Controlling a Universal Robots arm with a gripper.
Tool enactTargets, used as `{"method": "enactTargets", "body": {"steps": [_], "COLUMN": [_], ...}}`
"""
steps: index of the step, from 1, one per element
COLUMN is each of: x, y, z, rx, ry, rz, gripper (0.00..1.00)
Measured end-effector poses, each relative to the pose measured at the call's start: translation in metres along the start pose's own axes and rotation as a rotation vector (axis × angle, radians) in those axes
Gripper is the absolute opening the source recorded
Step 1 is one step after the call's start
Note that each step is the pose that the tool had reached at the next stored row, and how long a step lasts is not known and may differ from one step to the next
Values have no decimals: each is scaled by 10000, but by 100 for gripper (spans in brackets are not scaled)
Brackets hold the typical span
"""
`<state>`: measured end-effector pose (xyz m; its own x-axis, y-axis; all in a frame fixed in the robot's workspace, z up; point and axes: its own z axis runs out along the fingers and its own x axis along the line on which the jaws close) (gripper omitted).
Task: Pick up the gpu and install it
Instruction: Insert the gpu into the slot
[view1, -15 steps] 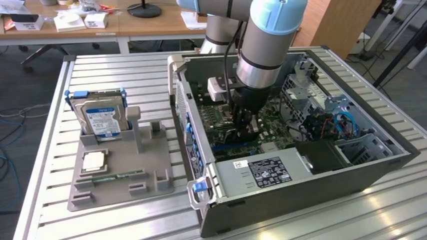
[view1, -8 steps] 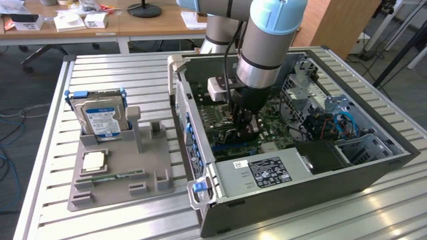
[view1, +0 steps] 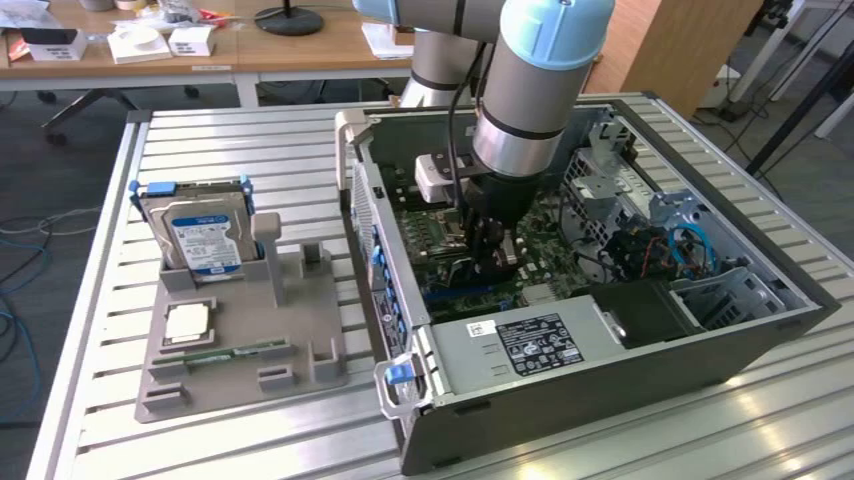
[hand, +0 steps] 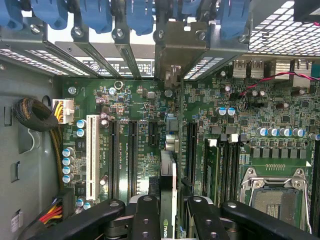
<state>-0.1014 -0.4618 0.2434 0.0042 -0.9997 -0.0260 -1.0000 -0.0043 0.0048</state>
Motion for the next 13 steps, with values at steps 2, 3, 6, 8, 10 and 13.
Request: {"method": "enactTargets", "body": {"steps": [2,3,6,8,10,13], "x": [0,0,0,0,0,-1], "y": [0,0,0,0,0,0], "z": [1,0,0,0,-1,-28], "rx": [0,1,1,1,1,8], "ry": [-1,-1,-1,-1,-2,-7], "rz": [0,0,0,0,0,0], "gripper": [27,27,39,39,39,39]}}
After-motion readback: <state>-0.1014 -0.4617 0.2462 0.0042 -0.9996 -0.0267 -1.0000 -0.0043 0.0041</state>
